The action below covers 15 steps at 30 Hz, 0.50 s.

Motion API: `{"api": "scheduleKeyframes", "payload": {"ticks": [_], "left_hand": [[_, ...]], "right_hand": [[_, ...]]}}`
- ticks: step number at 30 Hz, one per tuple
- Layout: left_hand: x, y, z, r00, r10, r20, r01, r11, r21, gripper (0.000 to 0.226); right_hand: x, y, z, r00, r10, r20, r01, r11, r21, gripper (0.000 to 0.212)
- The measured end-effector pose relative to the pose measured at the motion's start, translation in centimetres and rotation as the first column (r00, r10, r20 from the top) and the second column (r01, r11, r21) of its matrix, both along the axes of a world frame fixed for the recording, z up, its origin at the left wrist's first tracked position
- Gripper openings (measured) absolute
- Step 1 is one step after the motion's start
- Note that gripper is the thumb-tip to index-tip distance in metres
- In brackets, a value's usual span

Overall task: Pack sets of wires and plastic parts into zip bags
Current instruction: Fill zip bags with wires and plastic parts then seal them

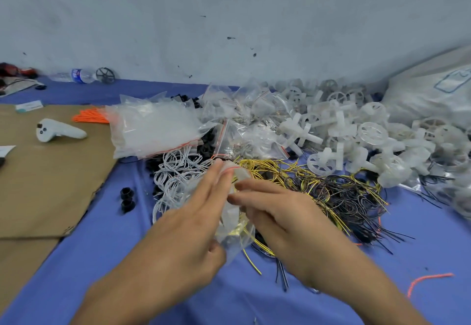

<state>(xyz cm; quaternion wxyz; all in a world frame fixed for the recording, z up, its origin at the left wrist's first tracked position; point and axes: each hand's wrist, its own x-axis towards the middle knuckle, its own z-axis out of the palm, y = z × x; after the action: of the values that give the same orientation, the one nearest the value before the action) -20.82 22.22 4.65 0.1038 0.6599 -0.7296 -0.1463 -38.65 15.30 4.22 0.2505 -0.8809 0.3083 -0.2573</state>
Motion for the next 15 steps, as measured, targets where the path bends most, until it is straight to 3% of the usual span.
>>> {"api": "scheduleKeyframes", "payload": {"ticks": [5, 8, 11, 13, 15], "left_hand": [[0.2, 0.6, 0.2, 1.0, -0.014, 0.0, 0.014, 1.0, -0.006, 0.109], [0.0, 0.3, 0.0, 0.988, -0.113, -0.109, 0.108, 0.993, -0.052, 0.107], [0.1, -0.2, -0.1, 0.971, -0.154, -0.184, 0.131, 0.982, -0.133, 0.103], [0.4, -0.8, 0.1, 0.965, -0.144, -0.217, 0.107, 0.979, -0.171, 0.098], [0.9, -1.7, 0.8, 0.955, -0.073, -0.286, 0.017, 0.98, -0.197, 0.096]], "right_hand": [[1.5, 0.5, -0.3, 0.951, -0.067, -0.301, -0.007, 0.971, -0.238, 0.044], [2.9, 0.5, -0.3, 0.928, 0.007, -0.372, -0.124, 0.949, -0.29, 0.037], [5.5, -0.7, -0.4, 0.815, 0.096, -0.571, -0.264, 0.939, -0.219, 0.026], [6.7, -2.2, 0.2, 0.733, -0.055, -0.678, -0.192, 0.939, -0.285, 0.023], [7.4, -3.4, 1.3, 0.759, -0.126, -0.639, -0.179, 0.904, -0.389, 0.037]]}}
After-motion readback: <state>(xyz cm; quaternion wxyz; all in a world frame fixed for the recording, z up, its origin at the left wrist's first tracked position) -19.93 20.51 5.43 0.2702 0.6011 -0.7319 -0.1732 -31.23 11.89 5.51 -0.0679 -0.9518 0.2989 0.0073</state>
